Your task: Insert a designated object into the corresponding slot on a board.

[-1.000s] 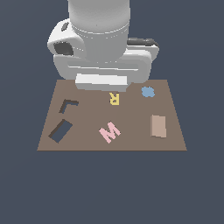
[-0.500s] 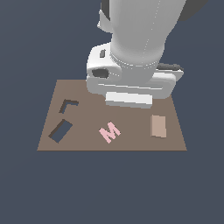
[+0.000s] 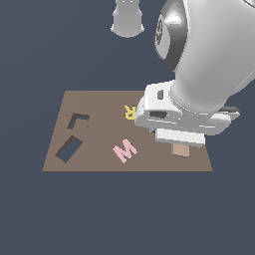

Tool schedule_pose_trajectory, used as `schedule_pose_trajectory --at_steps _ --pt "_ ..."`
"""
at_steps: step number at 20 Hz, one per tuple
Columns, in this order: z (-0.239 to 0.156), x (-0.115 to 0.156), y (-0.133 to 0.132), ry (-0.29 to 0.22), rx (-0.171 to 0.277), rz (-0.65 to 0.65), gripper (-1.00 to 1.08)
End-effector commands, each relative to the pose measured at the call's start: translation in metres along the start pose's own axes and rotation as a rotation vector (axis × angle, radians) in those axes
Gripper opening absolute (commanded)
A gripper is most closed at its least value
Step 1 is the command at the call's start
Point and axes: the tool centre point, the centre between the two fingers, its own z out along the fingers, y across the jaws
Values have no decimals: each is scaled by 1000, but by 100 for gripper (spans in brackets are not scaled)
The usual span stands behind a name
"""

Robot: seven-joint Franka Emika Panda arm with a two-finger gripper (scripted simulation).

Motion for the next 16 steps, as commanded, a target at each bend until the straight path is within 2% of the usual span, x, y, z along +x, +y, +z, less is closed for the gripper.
schedule_pose_trajectory --at_steps 1,8,16 --pt "8 5 -14 1 0 11 100" --pt "22 13 -37 1 0 24 100" --pt "25 15 -42 1 0 26 100"
